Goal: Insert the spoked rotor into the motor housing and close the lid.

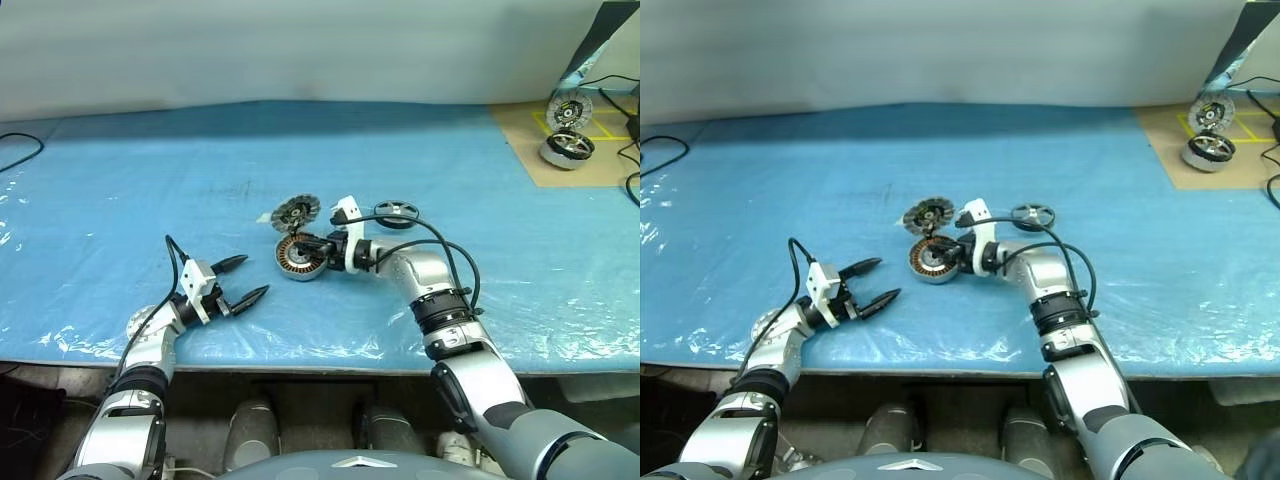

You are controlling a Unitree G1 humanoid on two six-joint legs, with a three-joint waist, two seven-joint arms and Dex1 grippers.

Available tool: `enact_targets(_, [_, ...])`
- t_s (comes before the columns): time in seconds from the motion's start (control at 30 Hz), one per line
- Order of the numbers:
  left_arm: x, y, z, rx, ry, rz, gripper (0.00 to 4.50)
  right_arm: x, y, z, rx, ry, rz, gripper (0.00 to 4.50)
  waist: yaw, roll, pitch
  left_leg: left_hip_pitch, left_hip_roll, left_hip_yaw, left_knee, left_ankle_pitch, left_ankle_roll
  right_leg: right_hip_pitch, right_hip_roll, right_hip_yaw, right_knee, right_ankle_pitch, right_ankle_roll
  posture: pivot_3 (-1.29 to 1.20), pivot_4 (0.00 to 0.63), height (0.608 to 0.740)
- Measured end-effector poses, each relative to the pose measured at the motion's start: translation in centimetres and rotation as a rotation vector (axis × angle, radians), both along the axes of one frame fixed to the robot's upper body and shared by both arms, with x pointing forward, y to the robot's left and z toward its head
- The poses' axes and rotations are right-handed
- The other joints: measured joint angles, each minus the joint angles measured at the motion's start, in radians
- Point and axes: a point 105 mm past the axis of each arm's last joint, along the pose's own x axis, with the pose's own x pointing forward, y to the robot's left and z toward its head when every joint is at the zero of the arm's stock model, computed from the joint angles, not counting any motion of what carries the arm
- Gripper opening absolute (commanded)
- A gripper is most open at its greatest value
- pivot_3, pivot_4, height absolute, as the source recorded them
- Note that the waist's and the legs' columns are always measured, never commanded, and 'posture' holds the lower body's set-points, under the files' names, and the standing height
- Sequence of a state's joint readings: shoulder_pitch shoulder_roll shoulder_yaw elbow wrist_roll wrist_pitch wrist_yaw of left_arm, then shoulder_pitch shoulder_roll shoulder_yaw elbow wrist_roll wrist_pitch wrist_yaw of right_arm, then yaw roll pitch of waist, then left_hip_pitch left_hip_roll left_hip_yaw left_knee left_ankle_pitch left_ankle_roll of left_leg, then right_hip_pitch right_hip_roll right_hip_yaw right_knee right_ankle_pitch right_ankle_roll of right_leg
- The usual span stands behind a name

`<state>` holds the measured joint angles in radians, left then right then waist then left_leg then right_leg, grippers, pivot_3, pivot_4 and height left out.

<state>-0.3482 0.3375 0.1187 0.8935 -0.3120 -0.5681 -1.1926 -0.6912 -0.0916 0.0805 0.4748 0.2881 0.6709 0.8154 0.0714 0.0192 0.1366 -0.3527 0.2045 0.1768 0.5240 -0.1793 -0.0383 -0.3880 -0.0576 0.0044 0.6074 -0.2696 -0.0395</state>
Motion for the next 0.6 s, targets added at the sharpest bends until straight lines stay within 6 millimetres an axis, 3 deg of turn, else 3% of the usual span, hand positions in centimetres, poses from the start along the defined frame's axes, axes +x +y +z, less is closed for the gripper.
enact_targets(0.3, [-0.1,0.0,0.0,0.001,0.0,0.0,4.5,0.1,0.9,1.3,0.034,-0.07,0.003,0.04,0.0,0.001,0.001,0.0,0.0,0.0,-0.001,0.0,0.0,-0.001,0.0,0.0,0.0,-0.001,0.002,0.0,0.15,0.74])
enact_targets(0.4, [-0.1,0.0,0.0,0.001,0.0,0.0,4.5,0.4,0.7,-0.1,-0.086,-0.117,-0.008,0.04,0.0,0.001,0.001,-0.001,0.0,0.0,-0.001,0.0,0.0,-0.001,0.0,0.0,0.0,-0.002,0.003,0.0,0.15,0.74])
enact_targets(0.6, [-0.2,0.1,-0.1,0.001,0.003,0.003,4.5,0.3,1.2,-0.7,-0.27,-0.308,0.067,0.04,-0.002,0.001,0.001,0.002,0.0,0.0,-0.001,0.0,0.0,0.001,0.0,0.001,0.0,-0.003,0.005,0.0,0.15,0.74])
